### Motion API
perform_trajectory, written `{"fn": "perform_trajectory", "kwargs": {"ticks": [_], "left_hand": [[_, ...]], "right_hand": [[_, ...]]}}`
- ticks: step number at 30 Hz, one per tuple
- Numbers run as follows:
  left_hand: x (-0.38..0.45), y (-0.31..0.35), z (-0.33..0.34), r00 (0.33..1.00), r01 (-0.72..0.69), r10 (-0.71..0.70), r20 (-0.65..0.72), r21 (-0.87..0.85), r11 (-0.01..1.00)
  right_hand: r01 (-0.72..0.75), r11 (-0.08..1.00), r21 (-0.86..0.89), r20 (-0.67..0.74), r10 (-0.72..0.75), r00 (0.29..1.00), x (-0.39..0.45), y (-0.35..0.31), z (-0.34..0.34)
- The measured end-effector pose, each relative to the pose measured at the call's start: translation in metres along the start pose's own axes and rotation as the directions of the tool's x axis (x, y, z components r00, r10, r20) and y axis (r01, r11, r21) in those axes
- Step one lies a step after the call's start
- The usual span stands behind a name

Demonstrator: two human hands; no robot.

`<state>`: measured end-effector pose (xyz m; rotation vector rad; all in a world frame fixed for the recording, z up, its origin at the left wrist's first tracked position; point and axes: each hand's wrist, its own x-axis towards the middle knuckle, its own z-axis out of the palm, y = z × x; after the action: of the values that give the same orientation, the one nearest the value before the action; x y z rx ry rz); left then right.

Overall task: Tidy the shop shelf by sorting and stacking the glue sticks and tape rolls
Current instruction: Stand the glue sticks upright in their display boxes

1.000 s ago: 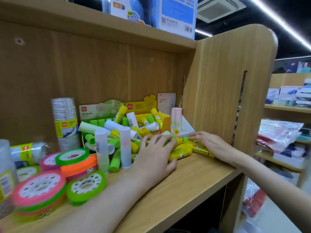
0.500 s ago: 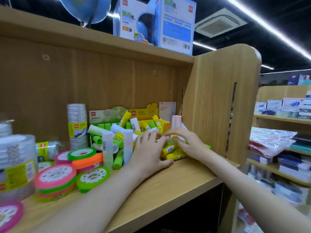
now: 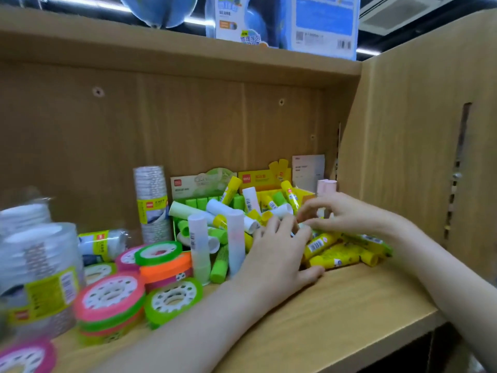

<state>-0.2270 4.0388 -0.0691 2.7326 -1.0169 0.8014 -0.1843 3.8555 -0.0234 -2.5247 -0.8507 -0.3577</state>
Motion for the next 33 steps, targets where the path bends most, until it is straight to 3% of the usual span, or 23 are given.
{"fn": "perform_trajectory", "kwargs": {"ticks": [2, 6, 8, 11, 13, 15, 20, 24, 26, 29, 33], "left_hand": [[-0.001, 0.001, -0.002, 1.000, -0.022, 0.021, -0.014, -0.011, 1.000], [-0.003, -0.002, 0.001, 0.997, -0.041, 0.041, -0.059, 0.015, 0.999], [-0.002, -0.003, 0.006, 0.992, -0.059, 0.065, -0.111, 0.058, 0.997], [-0.002, -0.004, 0.007, 0.996, -0.018, 0.024, -0.082, 0.074, 0.997], [-0.002, -0.006, 0.008, 1.000, 0.029, -0.028, -0.010, 0.093, 0.995], [-0.002, -0.007, 0.007, 0.999, 0.035, -0.034, -0.007, 0.103, 0.994], [-0.002, -0.007, 0.010, 0.998, -0.006, 0.008, -0.062, 0.030, 1.000], [-0.001, -0.008, 0.018, 0.971, -0.037, 0.047, -0.233, 0.047, 0.998], [-0.001, -0.009, 0.019, 0.973, -0.037, 0.046, -0.228, 0.047, 0.998], [0.000, -0.009, 0.013, 0.996, -0.027, 0.030, -0.090, 0.035, 0.999], [-0.002, -0.007, 0.009, 0.999, -0.004, 0.005, -0.035, 0.023, 1.000]], "right_hand": [[0.019, 0.996, -0.092, 0.055, -0.014, 0.998, 0.000, -0.004, 0.006], [-0.006, 0.999, -0.040, 0.060, 0.009, 0.998, -0.003, 0.000, 0.013], [-0.027, 0.979, 0.200, -0.131, 0.054, 0.990, -0.008, 0.001, 0.005], [0.098, 0.817, 0.569, -0.492, 0.242, 0.837, -0.017, 0.002, -0.010], [0.128, 0.745, 0.655, -0.545, 0.349, 0.762, -0.021, 0.006, -0.011], [0.095, 0.727, 0.680, -0.537, 0.406, 0.739, -0.023, 0.011, -0.008], [-0.090, 0.902, 0.423, -0.620, 0.360, 0.697, -0.018, 0.020, -0.002], [-0.156, 0.930, 0.333, -0.670, 0.350, 0.655, -0.016, 0.027, 0.002], [-0.212, 0.957, 0.195, -0.673, 0.288, 0.681, -0.014, 0.028, 0.001], [-0.270, 0.962, -0.030, -0.605, 0.198, 0.771, -0.004, 0.032, 0.001], [-0.397, 0.902, -0.172, -0.516, 0.261, 0.816, 0.004, 0.042, 0.001]]}}
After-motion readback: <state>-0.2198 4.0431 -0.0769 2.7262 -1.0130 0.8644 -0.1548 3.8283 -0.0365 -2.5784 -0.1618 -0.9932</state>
